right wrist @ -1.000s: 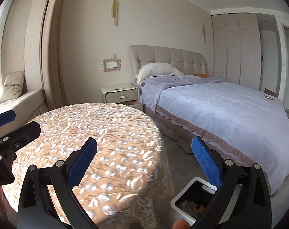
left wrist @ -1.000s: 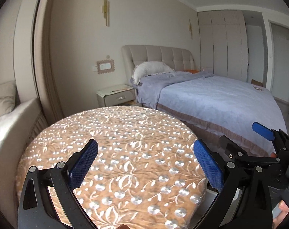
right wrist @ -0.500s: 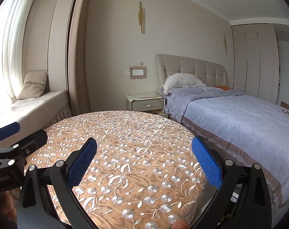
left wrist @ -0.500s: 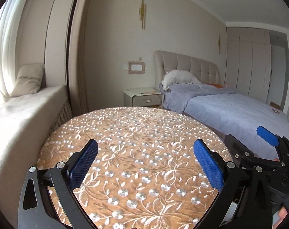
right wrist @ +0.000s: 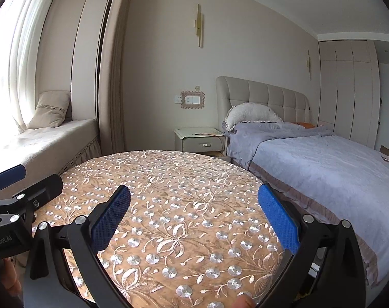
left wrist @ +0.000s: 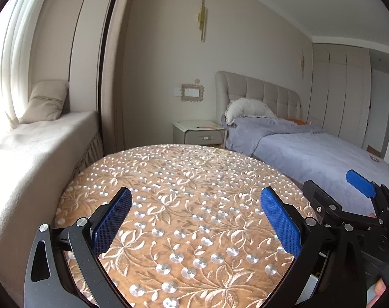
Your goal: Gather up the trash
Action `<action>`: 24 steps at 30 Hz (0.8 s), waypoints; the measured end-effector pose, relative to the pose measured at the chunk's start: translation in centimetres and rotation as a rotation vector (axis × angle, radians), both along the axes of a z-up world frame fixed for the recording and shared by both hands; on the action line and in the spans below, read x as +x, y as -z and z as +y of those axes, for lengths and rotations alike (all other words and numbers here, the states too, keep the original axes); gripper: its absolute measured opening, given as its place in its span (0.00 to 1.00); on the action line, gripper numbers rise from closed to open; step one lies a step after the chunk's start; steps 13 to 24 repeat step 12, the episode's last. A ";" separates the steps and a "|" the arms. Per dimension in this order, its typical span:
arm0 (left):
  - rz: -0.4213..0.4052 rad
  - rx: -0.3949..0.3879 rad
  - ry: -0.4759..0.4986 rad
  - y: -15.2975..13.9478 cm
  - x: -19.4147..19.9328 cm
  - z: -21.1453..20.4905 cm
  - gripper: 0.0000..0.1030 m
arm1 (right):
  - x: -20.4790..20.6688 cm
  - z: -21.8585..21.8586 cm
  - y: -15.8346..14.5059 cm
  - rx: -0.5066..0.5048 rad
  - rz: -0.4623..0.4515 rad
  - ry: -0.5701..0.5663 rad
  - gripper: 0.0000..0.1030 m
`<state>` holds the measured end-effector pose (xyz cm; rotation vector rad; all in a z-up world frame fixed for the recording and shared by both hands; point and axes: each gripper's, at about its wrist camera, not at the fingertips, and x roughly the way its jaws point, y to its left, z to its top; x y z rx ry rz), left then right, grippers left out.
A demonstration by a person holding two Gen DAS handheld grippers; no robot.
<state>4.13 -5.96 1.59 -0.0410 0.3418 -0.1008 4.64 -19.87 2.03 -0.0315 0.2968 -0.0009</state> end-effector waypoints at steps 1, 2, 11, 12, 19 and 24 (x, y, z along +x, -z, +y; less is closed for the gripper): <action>-0.004 -0.004 0.002 0.0 -0.1 0.0 0.95 | 0.0 0.0 -0.1 0.004 -0.002 -0.003 0.96; -0.007 -0.007 0.002 -0.1 -0.1 0.0 0.95 | 0.0 0.0 0.1 0.007 -0.002 -0.005 0.96; -0.002 0.016 -0.014 -0.1 0.0 -0.2 0.95 | -0.2 -0.1 0.0 -0.003 -0.012 0.003 0.96; 0.005 0.015 -0.010 0.0 0.2 -0.2 0.95 | -0.1 -0.1 0.0 -0.004 -0.011 0.005 0.96; 0.005 0.015 -0.010 0.0 0.2 -0.2 0.95 | -0.1 -0.1 0.0 -0.004 -0.011 0.005 0.96; 0.005 0.015 -0.010 0.0 0.2 -0.2 0.95 | -0.1 -0.1 0.0 -0.004 -0.011 0.005 0.96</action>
